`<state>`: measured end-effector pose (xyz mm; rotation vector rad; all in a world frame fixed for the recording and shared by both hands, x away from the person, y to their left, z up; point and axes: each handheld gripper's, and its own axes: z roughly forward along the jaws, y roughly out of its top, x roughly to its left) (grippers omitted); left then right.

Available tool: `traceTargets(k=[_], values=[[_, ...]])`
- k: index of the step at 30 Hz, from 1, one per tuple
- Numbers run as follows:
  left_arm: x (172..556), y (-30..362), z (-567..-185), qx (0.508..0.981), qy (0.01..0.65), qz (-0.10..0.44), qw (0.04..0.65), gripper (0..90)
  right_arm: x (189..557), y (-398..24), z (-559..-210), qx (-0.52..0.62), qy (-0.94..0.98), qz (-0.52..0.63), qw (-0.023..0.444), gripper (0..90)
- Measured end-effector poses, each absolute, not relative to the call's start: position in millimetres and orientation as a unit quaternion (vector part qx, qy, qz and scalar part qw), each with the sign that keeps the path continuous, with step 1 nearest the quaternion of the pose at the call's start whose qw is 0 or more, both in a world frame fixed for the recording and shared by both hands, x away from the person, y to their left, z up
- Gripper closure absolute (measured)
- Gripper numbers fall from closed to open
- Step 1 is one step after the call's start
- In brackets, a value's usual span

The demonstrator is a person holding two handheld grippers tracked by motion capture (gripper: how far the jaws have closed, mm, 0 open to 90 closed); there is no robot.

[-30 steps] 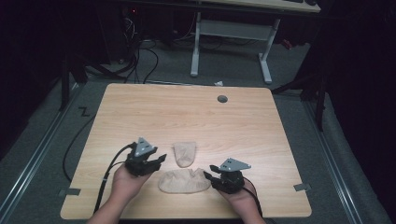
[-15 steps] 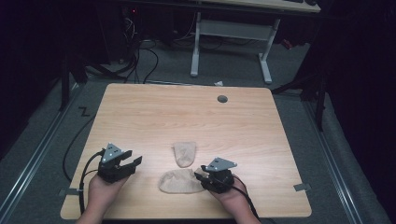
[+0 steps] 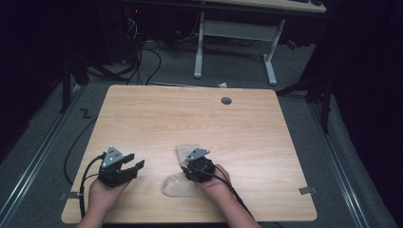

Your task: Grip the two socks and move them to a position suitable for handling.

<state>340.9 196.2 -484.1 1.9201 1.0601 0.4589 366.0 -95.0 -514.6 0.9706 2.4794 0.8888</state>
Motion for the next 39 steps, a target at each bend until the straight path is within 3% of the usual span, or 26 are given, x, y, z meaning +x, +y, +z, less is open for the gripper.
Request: traceTargets(k=[8,18,39], values=[[341.5,192.0,-486.9,0.782,0.421,0.175,0.424,49.6,368.9,-96.0,-519.4,0.347,0.873,0.301,0.163,62.9],[340.1,188.1,-488.1,0.785,0.419,0.178,0.419,49.7,367.2,-102.9,-521.1,0.351,0.865,0.313,0.176,85.2],[337.6,181.9,-487.6,0.785,0.42,0.179,0.418,49.9,338.7,-145.8,-474.8,0.362,0.798,0.433,0.212,85.7]])
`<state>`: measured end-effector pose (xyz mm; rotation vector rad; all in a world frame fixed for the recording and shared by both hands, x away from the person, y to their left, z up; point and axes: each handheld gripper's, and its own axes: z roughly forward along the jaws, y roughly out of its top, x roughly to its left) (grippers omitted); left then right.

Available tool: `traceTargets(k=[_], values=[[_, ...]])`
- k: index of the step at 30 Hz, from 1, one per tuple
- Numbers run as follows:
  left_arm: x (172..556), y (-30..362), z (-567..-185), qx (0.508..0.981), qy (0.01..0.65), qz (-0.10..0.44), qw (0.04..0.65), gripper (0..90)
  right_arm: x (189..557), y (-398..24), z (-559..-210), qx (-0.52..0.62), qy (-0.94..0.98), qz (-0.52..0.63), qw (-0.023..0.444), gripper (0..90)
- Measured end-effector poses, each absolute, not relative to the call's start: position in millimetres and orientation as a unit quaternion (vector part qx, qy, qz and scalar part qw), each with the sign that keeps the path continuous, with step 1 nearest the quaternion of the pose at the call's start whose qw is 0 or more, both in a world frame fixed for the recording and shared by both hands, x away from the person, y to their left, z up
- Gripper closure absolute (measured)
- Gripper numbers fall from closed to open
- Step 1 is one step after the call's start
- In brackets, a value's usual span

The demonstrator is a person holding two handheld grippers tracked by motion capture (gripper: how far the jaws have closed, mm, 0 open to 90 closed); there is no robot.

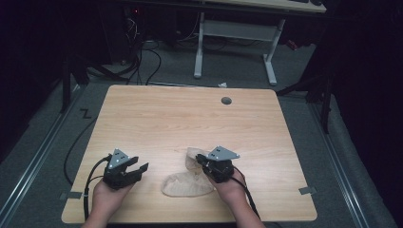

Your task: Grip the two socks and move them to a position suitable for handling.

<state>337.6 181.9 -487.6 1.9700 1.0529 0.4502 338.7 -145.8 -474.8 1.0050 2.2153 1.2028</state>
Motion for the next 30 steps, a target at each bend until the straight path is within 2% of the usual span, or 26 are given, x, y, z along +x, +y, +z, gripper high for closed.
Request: traceTargets(k=[6,23,28,30], values=[[339.7,180.9,-490.2,0.788,0.417,0.173,0.42,50.0,349.1,-157.4,-467.9,0.385,0.78,0.446,0.213,87.4],[342.0,183.3,-489.3,0.786,0.414,0.184,0.42,50.8,429.9,-165.0,-479.4,0.449,0.766,0.406,0.217,85.3],[338.5,185.9,-491.3,0.787,0.418,0.177,0.418,50.7,441.3,-164.6,-483.9,0.463,0.758,0.405,0.218,73.3],[338.6,185.8,-490.9,0.786,0.417,0.179,0.419,50.7,437.2,-167.8,-481.4,0.461,0.758,0.404,0.225,71.7]])
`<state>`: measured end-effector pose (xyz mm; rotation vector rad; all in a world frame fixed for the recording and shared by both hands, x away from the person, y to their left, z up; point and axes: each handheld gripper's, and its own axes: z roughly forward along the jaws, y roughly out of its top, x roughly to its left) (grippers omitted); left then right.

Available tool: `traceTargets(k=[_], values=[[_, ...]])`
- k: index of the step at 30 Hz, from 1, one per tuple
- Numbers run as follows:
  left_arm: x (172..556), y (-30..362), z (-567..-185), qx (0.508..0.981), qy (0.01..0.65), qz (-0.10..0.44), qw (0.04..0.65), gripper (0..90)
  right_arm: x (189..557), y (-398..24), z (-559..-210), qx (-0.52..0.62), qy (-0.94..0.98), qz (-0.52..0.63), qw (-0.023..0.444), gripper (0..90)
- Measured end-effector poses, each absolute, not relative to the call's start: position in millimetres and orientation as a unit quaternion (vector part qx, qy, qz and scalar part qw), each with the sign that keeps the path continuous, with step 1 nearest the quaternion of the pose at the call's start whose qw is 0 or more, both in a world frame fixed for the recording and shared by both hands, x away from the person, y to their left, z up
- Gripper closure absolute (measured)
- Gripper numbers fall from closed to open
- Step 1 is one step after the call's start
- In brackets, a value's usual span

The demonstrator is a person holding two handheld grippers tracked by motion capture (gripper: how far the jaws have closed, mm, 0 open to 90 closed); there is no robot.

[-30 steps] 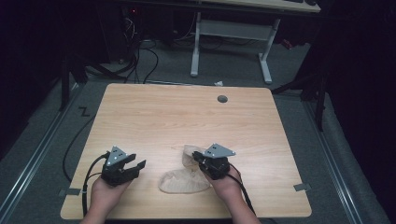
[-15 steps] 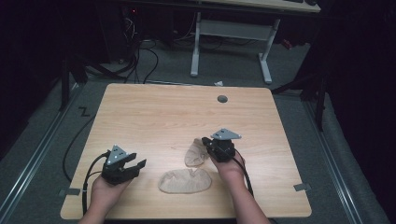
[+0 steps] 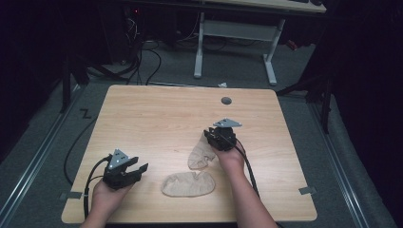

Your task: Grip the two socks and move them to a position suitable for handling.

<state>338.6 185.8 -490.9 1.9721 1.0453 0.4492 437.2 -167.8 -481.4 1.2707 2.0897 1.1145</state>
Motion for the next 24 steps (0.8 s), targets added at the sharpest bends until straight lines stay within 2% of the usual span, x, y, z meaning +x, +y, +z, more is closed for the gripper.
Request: traceTargets(k=[9,11,14,18,24], values=[[338.5,185.1,-492.1,0.79,0.415,0.179,0.414,50.7,402.8,-176.9,-479.3,0.453,0.761,0.408,0.224,71.4],[339.2,183.6,-491.0,0.791,0.41,0.182,0.416,50.9,393.9,-177.5,-479.9,0.445,0.764,0.412,0.22,76.0],[342.2,182.6,-493.7,0.788,0.418,0.175,0.417,51.5,378.0,-171.2,-484.8,0.429,0.78,0.406,0.205,89.6],[342.7,178.1,-496.4,0.797,0.411,0.173,0.407,52.2,363.5,-160.7,-492.8,0.408,0.801,0.394,0.192,90.0],[345.5,174.8,-499.4,0.8,0.411,0.17,0.403,52.1,364.8,-140.6,-507.4,0.379,0.841,0.345,0.175,90.0]])
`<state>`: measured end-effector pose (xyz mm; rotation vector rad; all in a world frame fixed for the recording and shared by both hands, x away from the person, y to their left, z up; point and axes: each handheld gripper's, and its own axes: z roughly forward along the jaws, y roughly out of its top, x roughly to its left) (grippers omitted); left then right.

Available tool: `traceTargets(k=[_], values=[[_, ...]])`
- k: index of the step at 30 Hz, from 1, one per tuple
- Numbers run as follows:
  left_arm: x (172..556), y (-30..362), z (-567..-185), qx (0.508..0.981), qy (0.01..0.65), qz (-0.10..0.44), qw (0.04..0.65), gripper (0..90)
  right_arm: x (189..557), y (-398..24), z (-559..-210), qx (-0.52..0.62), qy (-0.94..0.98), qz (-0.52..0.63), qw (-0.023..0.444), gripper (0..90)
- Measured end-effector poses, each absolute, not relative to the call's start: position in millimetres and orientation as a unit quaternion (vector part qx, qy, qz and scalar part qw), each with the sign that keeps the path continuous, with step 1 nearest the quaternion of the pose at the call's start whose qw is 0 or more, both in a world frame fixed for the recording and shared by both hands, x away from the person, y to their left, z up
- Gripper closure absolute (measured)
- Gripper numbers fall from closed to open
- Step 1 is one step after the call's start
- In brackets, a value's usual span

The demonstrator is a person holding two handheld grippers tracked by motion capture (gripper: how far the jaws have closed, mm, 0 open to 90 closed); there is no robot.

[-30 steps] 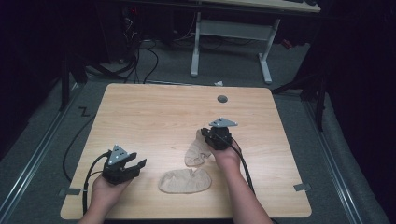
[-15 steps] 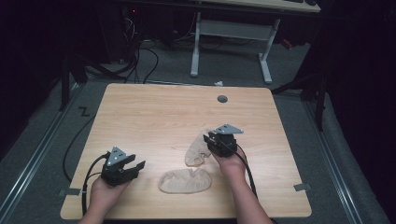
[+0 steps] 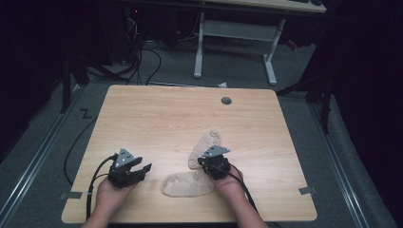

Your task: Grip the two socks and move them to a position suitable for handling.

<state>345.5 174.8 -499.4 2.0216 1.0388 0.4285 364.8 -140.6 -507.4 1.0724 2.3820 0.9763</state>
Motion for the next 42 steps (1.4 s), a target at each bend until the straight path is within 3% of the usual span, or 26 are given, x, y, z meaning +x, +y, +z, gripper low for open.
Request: traceTargets(k=[13,27,30,36,42], values=[[347.1,174.2,-501.2,0.803,0.411,0.163,0.4,52.1,366.6,-171.1,-520.0,0.42,0.835,0.317,0.162,90.0],[347.7,162.9,-500.8,0.817,0.39,0.155,0.396,53.4,362.2,-218.3,-518.6,0.466,0.808,0.302,0.197,88.1],[342.8,162.6,-496.2,0.814,0.382,0.151,0.41,57.4,354.9,-216.1,-507.5,0.464,0.798,0.326,0.202,87.8],[344.2,162.5,-498.0,0.819,0.381,0.158,0.4,56.4,343.5,-187.0,-513.9,0.425,0.828,0.322,0.176,87.9],[343.0,164.2,-495.2,0.814,0.377,0.158,0.412,57.4,342.5,-207.9,-518.5,0.451,0.819,0.303,0.183,88.1]])
